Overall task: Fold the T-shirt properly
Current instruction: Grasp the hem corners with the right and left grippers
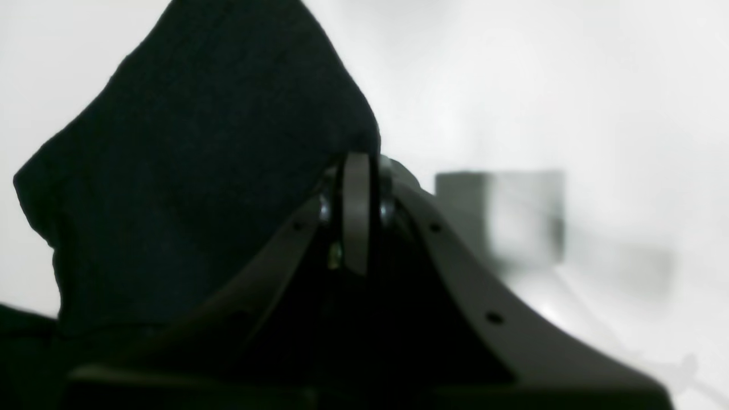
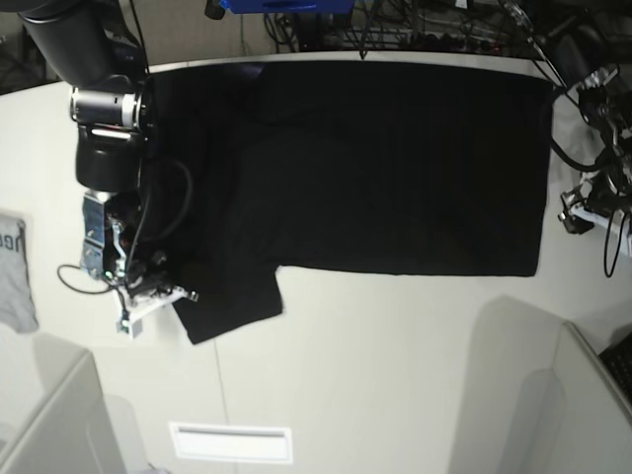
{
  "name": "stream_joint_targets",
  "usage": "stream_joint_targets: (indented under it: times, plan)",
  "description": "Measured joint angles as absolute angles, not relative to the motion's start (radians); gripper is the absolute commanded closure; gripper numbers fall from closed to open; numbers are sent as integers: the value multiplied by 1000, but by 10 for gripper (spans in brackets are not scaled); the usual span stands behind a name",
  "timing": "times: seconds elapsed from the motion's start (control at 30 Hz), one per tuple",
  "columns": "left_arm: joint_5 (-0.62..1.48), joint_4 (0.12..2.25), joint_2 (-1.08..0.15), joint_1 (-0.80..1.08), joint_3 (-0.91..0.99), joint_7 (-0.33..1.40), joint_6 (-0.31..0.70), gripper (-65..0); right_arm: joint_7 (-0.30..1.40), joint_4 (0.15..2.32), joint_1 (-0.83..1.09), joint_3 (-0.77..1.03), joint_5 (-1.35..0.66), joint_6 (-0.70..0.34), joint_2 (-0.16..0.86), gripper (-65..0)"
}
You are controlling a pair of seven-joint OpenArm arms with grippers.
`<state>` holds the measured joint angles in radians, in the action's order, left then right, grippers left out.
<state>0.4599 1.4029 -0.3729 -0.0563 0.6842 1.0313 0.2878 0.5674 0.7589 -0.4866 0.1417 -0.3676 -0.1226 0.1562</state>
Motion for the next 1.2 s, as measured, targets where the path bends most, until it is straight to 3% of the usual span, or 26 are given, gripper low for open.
stream_joint_targets:
  times: [0.23,0.47,0.67,1.1,1.2]
  plan:
    - [315,1048,-406,-315,531,1017,289,-439,573,760,-487,142,-370,-123,156,0]
    - [323,991,-403,-422,404,928,292,-439,574,760,-487,142,-367,-123,154,0]
    - [322,817,-406,-470,380,881,287,-439,571,760,-487,142,-367,-123,154,0]
    - [318,783,-382,-476,379,801,288,-436,576,760,-489,142,-366,-123,154,0]
    - [321,788,-377,-467,379,786,287,-372,575,760,-489,142,-366,-123,154,0]
